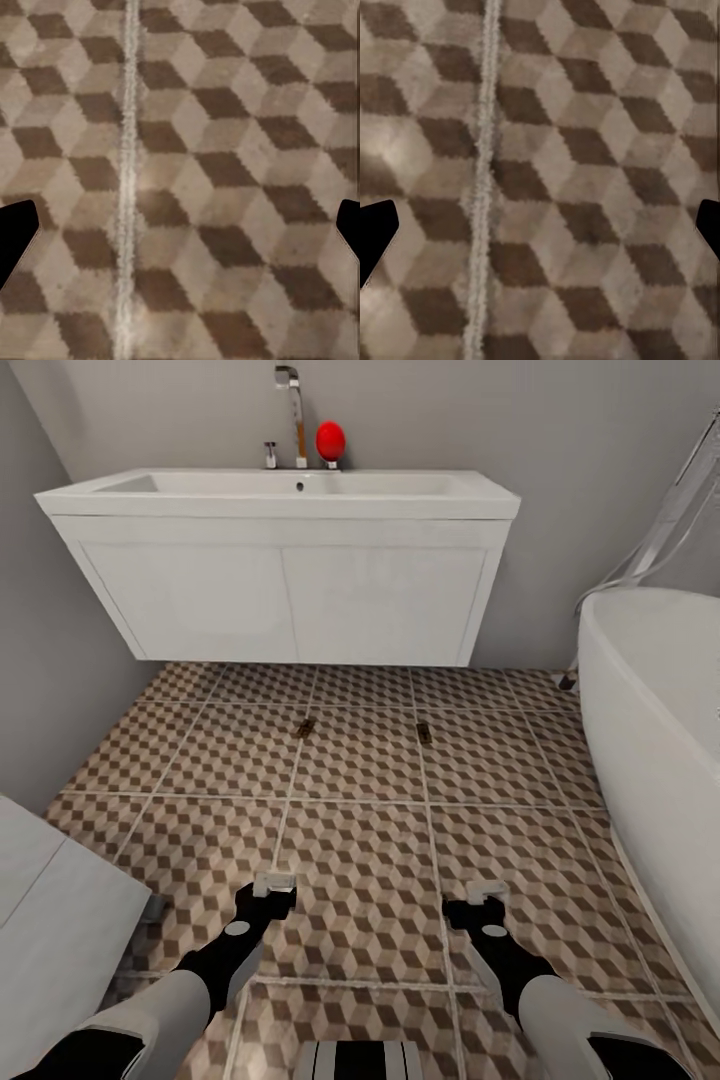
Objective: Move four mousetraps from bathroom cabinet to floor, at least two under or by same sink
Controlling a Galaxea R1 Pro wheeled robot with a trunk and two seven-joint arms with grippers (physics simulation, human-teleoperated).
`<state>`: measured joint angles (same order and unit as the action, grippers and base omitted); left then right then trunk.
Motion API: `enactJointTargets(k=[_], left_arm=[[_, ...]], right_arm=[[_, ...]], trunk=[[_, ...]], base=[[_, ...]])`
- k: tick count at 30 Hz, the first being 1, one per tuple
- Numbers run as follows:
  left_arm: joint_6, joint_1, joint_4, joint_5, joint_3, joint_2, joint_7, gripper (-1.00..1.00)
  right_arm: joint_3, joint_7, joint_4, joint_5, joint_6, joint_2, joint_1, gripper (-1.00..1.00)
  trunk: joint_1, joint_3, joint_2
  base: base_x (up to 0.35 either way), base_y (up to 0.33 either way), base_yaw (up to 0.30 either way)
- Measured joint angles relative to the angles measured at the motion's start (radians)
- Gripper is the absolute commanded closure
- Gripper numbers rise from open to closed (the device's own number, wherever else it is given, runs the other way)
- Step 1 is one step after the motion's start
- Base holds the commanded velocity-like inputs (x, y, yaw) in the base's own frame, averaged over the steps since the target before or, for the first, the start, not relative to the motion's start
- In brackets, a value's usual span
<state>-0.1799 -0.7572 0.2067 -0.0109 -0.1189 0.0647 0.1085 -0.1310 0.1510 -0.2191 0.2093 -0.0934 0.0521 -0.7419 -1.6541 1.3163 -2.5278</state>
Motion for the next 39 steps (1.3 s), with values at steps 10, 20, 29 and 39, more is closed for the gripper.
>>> enactJointTargets(k=[10,20,29,39], left_arm=[[0.0,0.0,-0.001,0.0,0.0,0.0,-0.002,-1.0],[0.001,0.0,-0.003,0.0,0.001,0.0,-0.002,-1.0],[0.002,0.0,-0.004,0.0,0.002,0.0,-0.005,-1.0],[0.002,0.0,-0.005,0.0,0.002,0.0,-0.006,-1.0]], right_arm=[[0.002,0.002,-0.003,0.0,-0.007,0.001,0.0,-1.0],[0.004,0.002,-0.003,0.001,-0.015,0.001,0.0,-1.0],[0.004,0.002,-0.002,0.002,-0.015,0.001,0.0,-1.0],[0.004,0.007,0.006,0.002,-0.015,-0.001,0.0,-1.0]], trunk=[[0.004,-0.039,0.002],[0.009,-0.077,0.005],[0.013,-0.112,0.007],[0.018,-0.151,0.009]], base=[[0.0,0.0,0.0],[0.0,0.0,0.0],[0.0,0.0,0.0],[0.0,0.0,0.0]])
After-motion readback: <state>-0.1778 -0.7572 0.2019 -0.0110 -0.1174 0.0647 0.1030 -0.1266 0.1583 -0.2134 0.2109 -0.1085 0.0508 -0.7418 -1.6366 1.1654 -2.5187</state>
